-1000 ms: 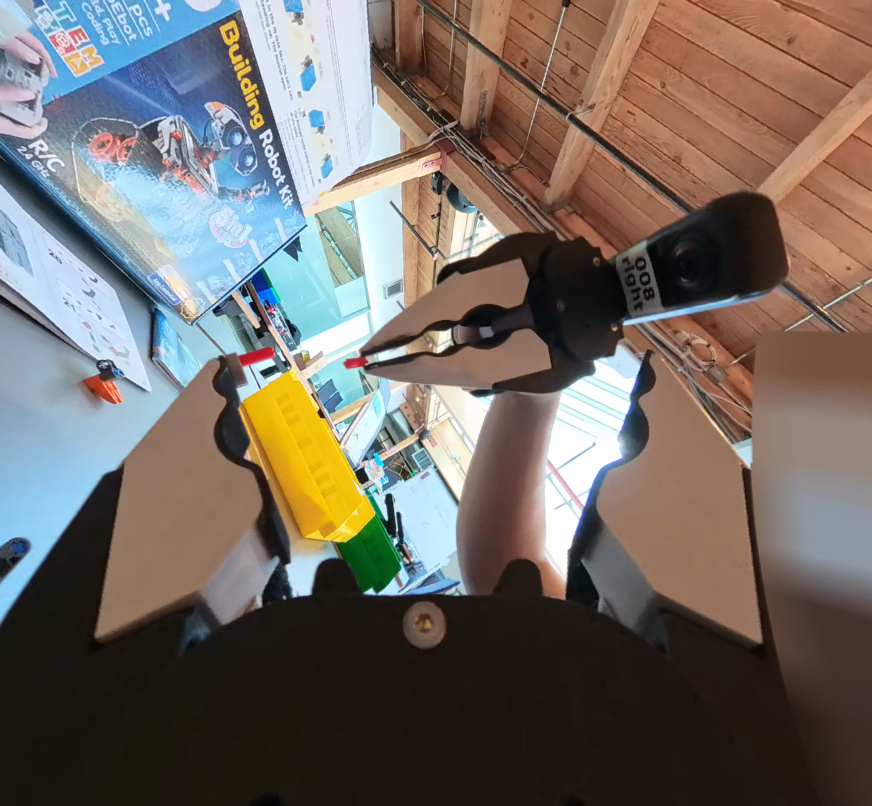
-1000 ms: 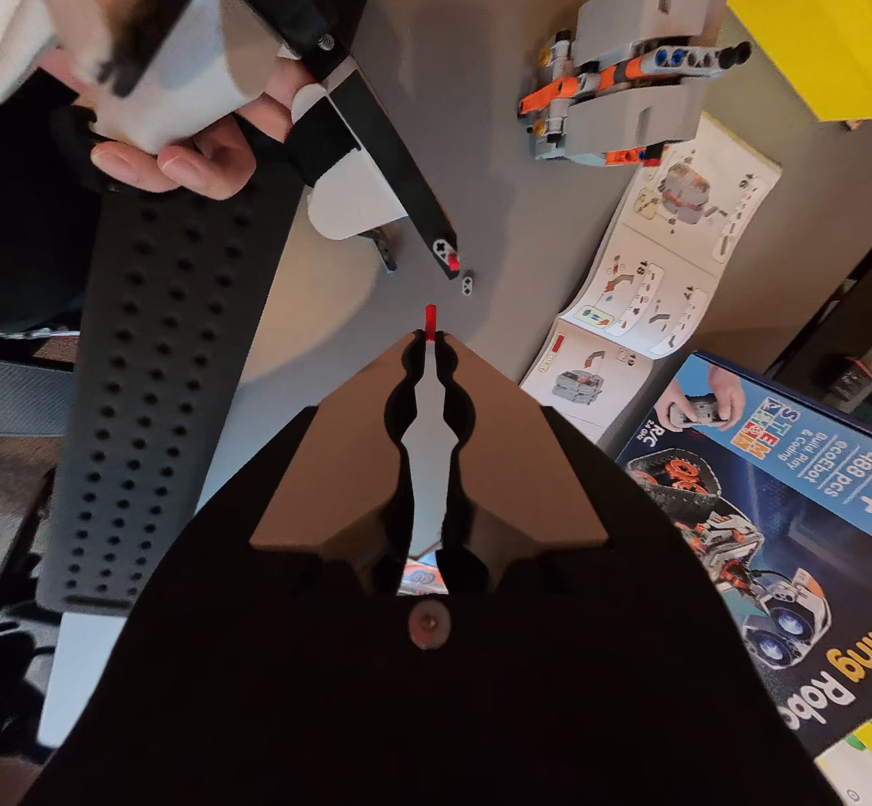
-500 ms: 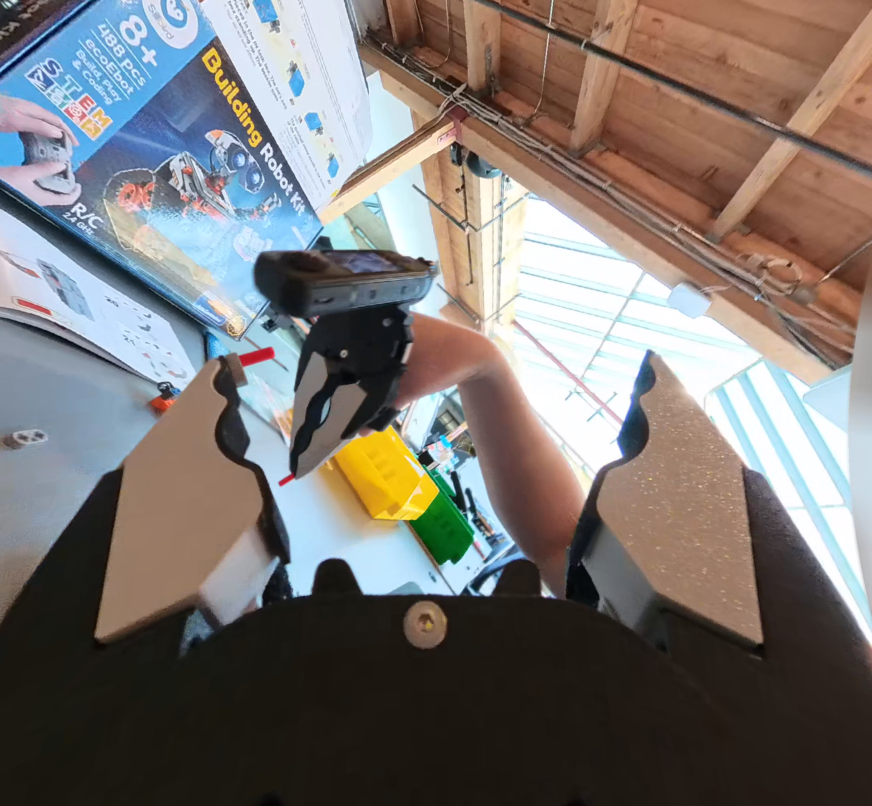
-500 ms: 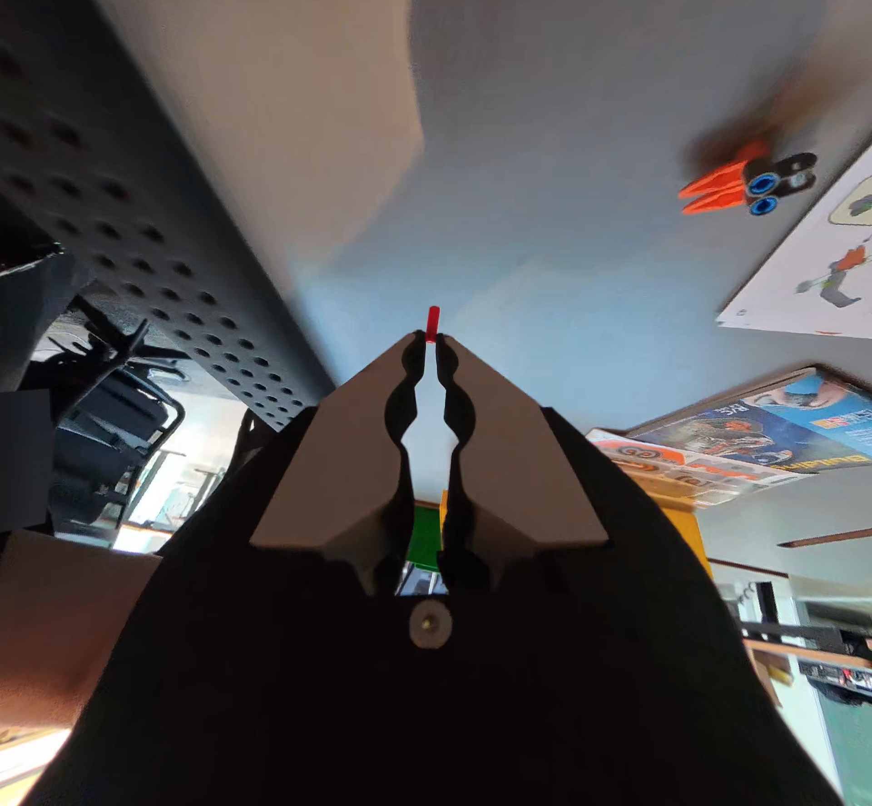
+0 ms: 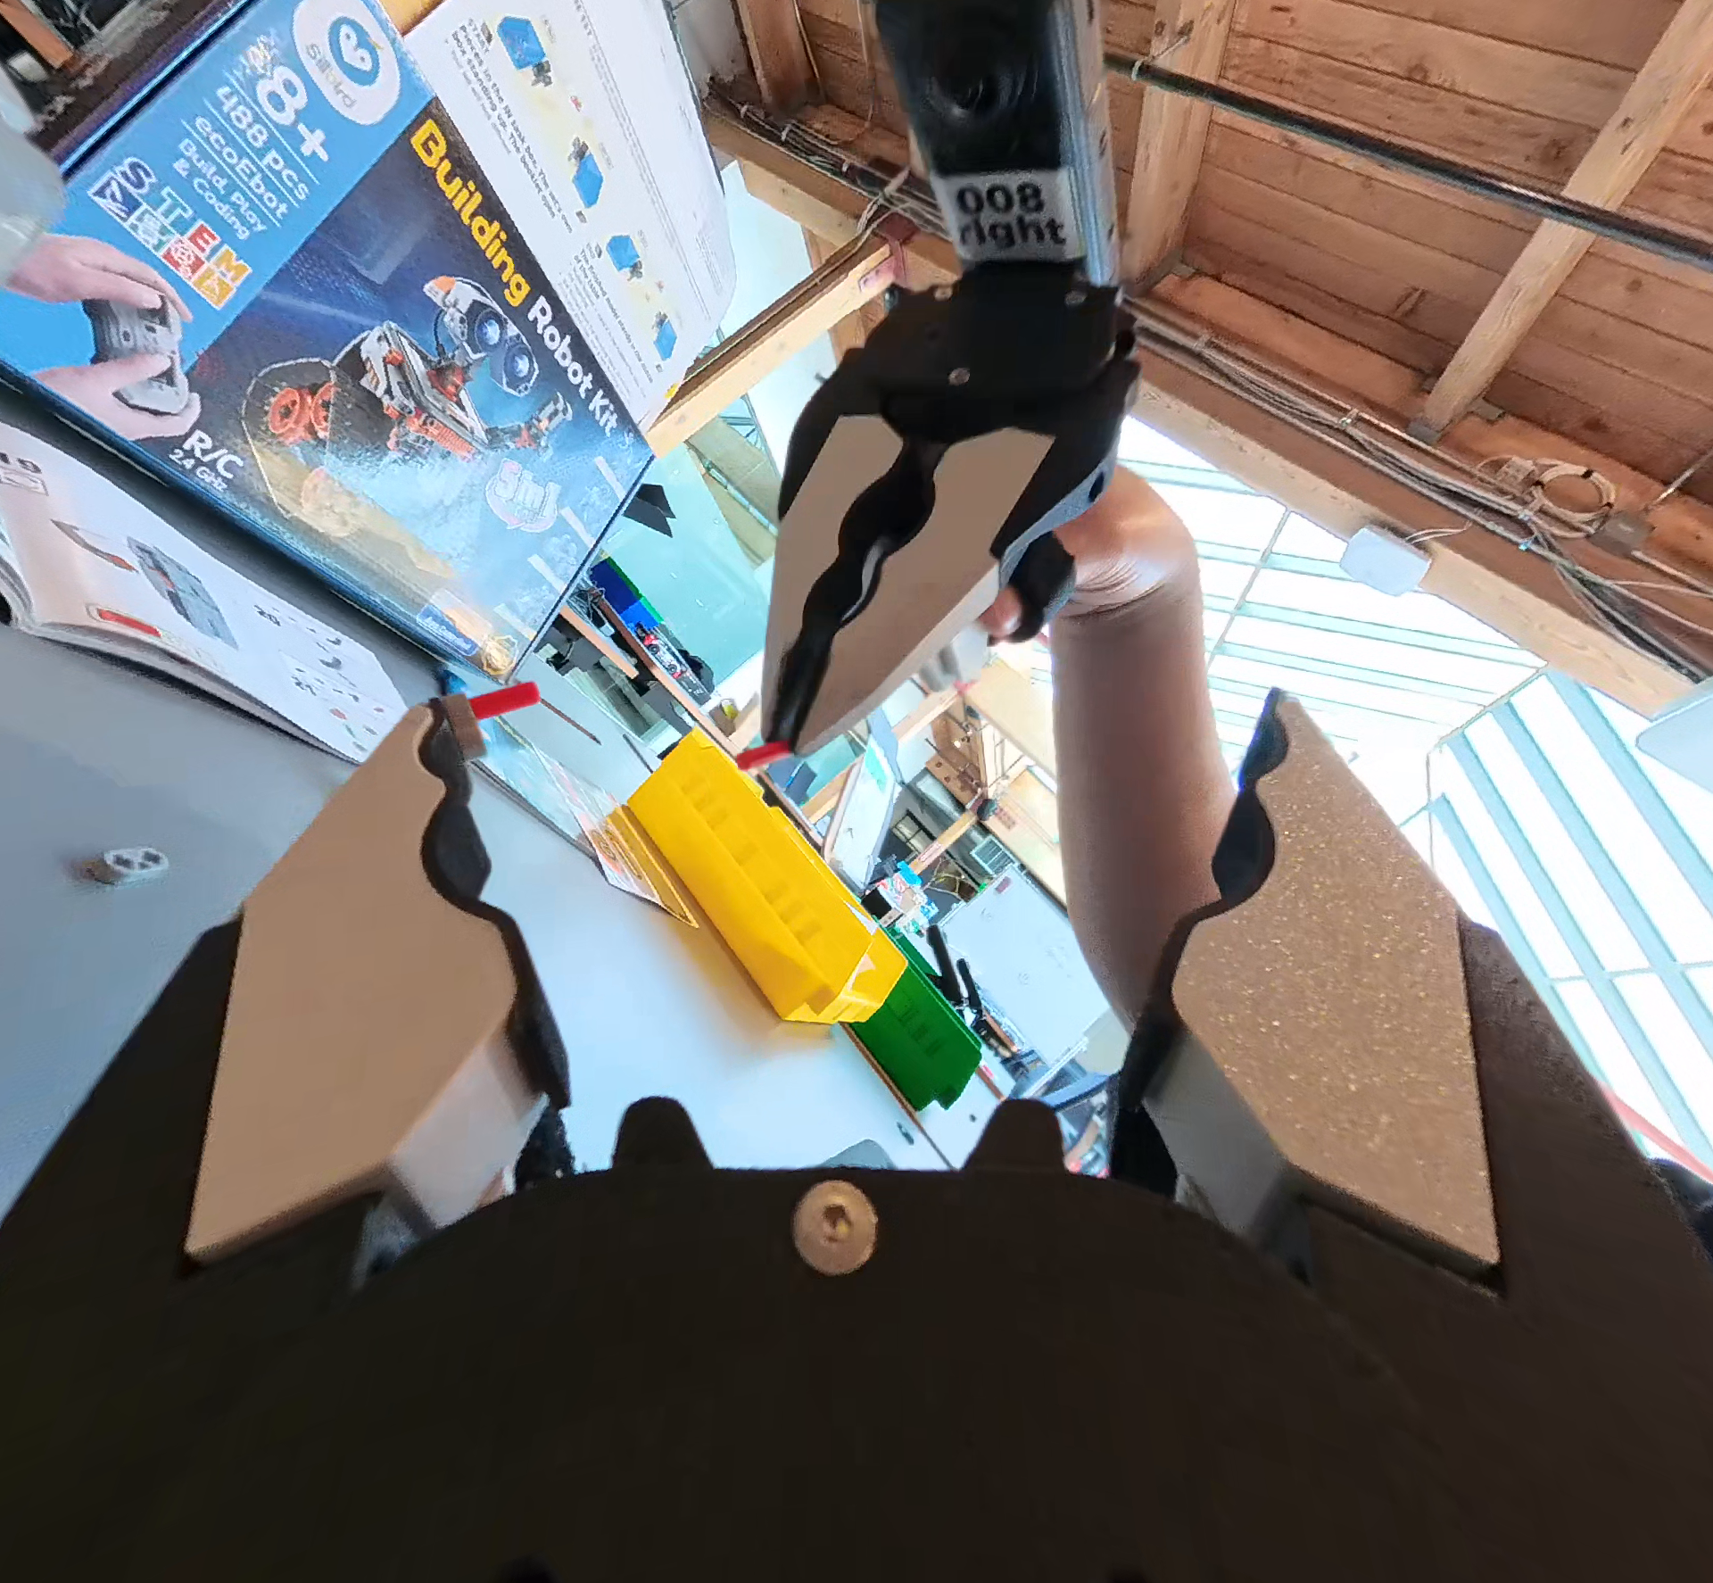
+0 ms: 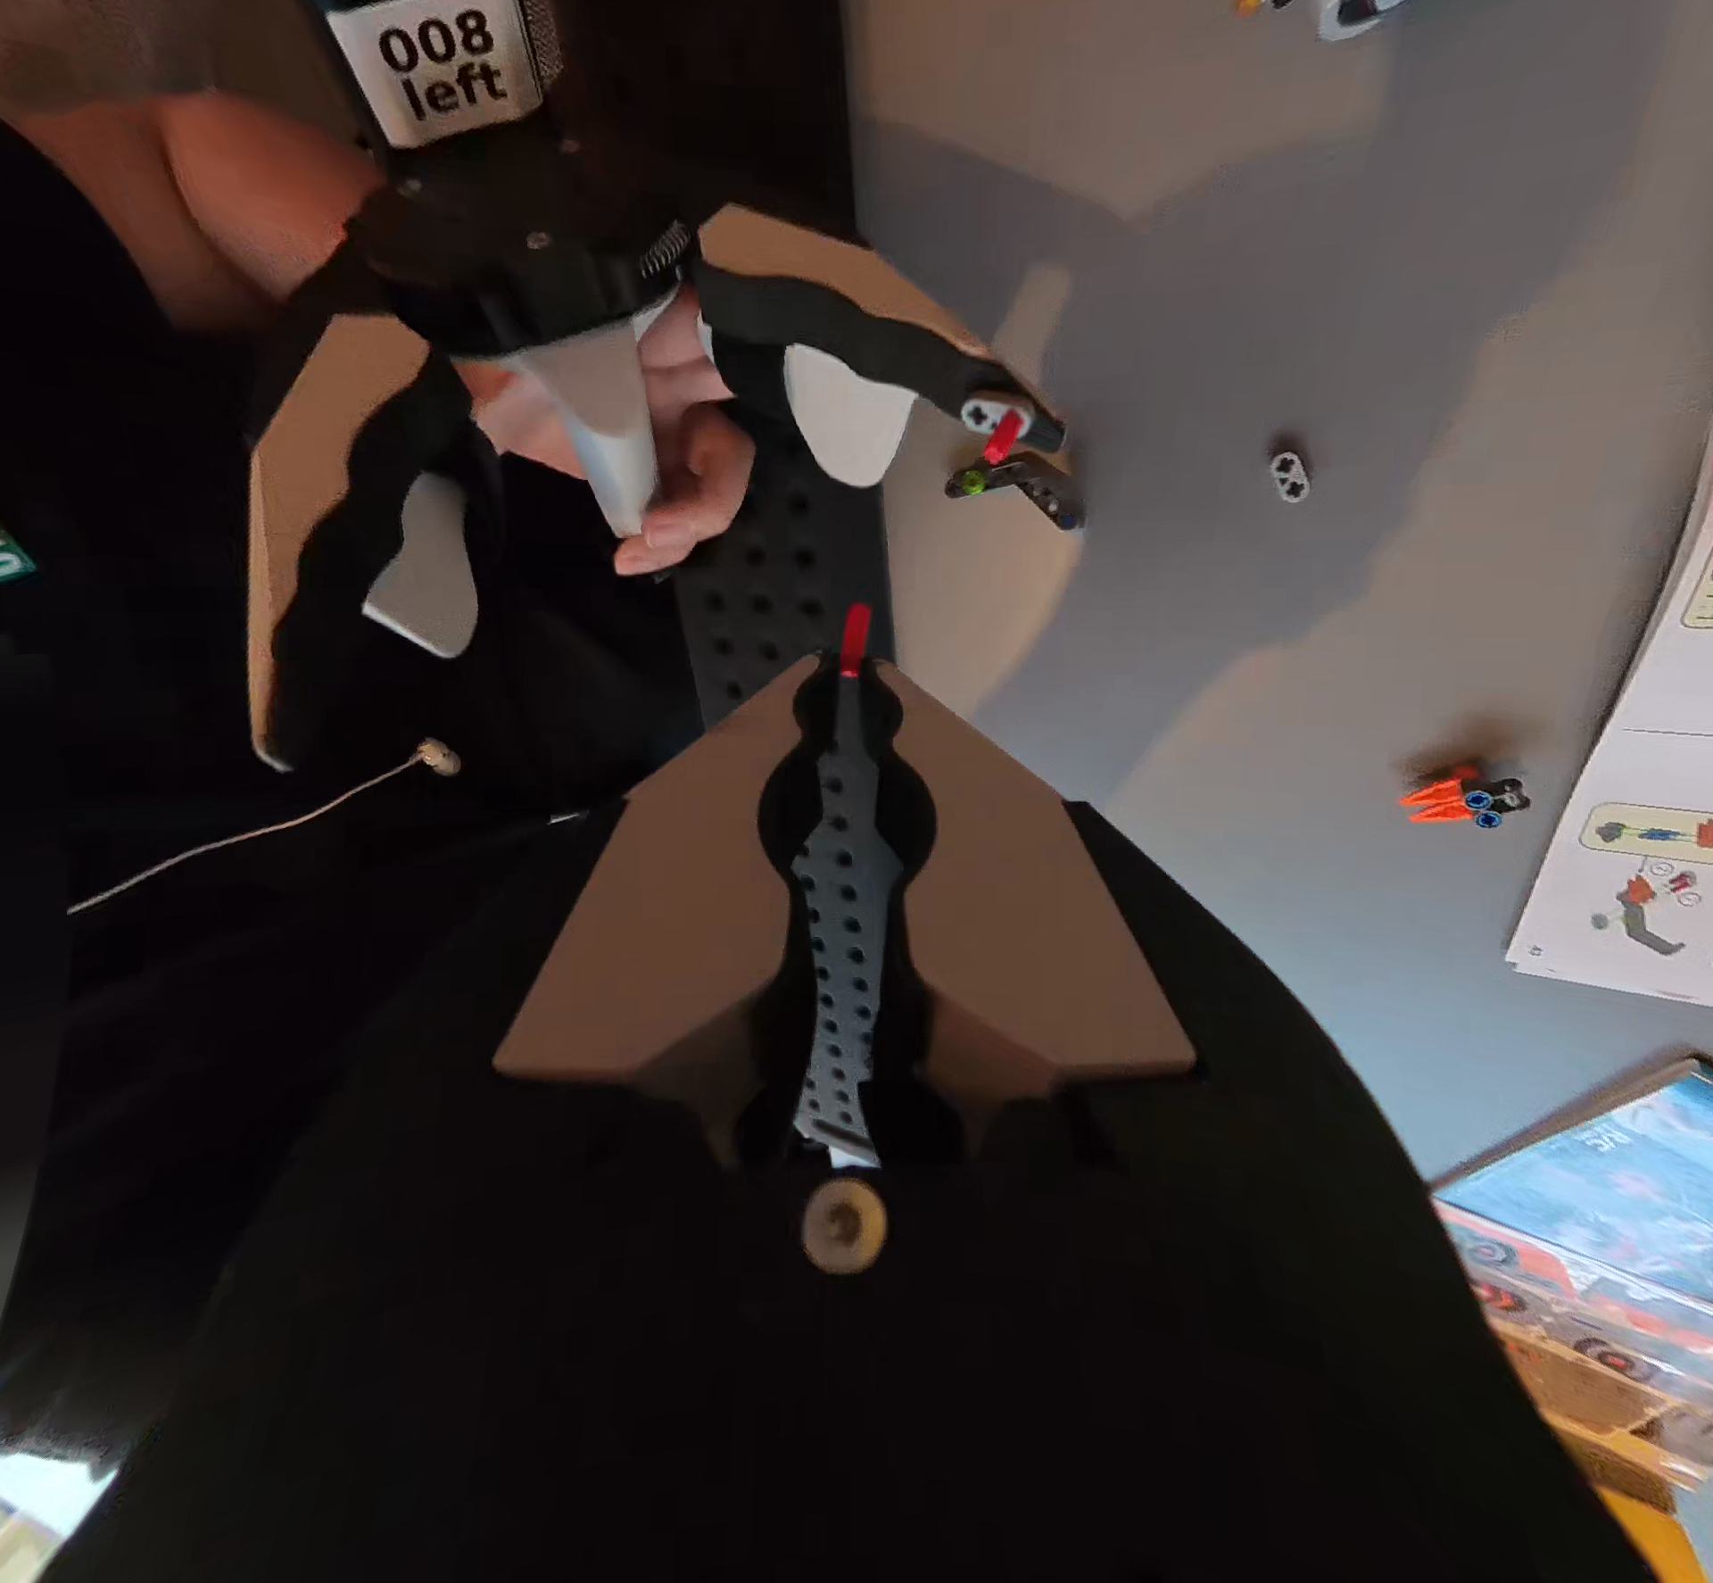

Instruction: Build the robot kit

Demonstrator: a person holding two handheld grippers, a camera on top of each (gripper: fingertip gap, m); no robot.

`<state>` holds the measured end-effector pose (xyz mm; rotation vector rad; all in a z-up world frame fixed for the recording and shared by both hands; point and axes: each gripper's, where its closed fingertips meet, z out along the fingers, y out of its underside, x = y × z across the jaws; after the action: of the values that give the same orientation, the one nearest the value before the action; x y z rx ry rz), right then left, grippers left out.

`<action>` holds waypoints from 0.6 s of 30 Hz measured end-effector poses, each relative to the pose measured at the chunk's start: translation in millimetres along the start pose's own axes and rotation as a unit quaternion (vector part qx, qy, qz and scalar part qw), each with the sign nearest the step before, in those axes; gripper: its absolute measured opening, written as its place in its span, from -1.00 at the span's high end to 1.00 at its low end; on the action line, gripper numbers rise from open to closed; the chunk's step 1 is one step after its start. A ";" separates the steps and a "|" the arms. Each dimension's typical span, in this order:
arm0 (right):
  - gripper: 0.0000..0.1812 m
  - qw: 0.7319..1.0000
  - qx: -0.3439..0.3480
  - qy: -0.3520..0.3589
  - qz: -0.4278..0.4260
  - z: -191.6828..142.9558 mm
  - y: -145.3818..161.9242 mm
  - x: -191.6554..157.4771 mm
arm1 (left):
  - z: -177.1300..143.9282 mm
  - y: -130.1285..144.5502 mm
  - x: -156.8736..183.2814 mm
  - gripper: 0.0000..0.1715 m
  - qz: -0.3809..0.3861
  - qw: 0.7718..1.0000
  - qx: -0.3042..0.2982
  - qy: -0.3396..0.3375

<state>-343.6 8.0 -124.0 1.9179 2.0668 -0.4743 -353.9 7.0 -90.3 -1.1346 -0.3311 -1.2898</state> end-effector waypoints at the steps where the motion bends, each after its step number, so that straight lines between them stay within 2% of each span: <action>1: 0.96 1.000 -0.006 0.006 0.008 0.5 -2.4 1.4 | 0.3 0.8 0.9 -0.84 -0.004 1.000 0.002 0.003; 10: 0.96 0.996 -0.060 0.018 0.065 0.4 -14.7 11.9 | 6.5 -1.9 11.7 -0.84 -0.036 0.999 0.007 0.019; 18: 0.96 0.993 -0.080 0.048 0.067 -4.5 -21.4 13.9 | 13.9 -7.1 14.4 -0.84 -0.069 0.997 0.012 0.024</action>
<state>-366.0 21.0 -124.7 2.0011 1.9505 -0.1823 -350.3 10.8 -69.7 -1.0727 -0.3931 -1.4276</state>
